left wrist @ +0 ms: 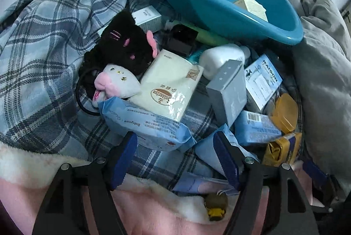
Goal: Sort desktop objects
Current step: 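Close the left tool on the blue wrapped packet, then close the right tool on the gold foil package while the left tool holds the blue packet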
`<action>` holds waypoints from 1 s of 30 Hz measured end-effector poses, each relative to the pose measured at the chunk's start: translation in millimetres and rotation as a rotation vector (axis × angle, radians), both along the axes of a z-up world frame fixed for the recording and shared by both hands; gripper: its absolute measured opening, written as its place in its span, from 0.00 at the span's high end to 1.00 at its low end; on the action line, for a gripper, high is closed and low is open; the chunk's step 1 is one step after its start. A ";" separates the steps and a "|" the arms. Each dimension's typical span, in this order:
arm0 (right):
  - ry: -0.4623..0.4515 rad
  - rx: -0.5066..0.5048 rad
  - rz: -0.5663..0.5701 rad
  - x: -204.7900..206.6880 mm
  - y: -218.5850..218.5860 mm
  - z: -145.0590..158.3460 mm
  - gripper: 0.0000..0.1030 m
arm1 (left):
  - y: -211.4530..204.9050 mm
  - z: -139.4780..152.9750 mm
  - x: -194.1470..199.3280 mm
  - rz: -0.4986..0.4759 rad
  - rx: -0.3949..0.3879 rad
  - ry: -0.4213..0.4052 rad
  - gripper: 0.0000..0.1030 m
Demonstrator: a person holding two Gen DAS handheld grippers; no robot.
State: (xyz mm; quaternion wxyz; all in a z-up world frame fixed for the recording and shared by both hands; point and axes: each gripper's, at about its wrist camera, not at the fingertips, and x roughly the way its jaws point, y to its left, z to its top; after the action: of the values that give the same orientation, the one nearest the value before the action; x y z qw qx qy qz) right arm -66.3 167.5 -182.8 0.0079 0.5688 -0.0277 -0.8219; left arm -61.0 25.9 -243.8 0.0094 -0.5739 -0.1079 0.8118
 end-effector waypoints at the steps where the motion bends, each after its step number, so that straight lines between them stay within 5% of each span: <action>1: -0.007 0.018 0.002 -1.3 -1.8 -3.8 0.01 | -1.3 0.1 0.2 0.005 0.007 0.004 0.28; 5: -0.022 0.088 0.038 -4.4 -14.1 -17.9 0.02 | -5.8 0.6 2.9 -0.007 -0.014 0.026 0.50; 8: 0.019 0.115 0.048 -2.5 -19.5 -16.8 0.33 | -10.2 1.2 5.1 -0.037 0.031 0.027 0.60; 11: 0.058 0.070 0.054 1.8 -17.9 -7.8 0.50 | -6.9 5.0 8.6 -0.088 0.061 0.035 0.87; 18: 0.125 0.007 0.053 13.7 -11.9 13.5 0.74 | 1.1 20.0 21.3 -0.170 0.089 0.076 0.88; 30: 0.205 -0.328 0.016 20.2 14.5 52.2 0.79 | 13.9 65.1 56.2 -0.364 0.192 0.105 0.88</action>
State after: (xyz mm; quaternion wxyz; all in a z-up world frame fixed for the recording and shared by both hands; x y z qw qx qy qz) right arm -46.1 181.9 -130.6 0.1096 0.4733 -0.1558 -0.8601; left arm -4.8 39.8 -178.7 0.2163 -0.5374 -0.0786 0.8113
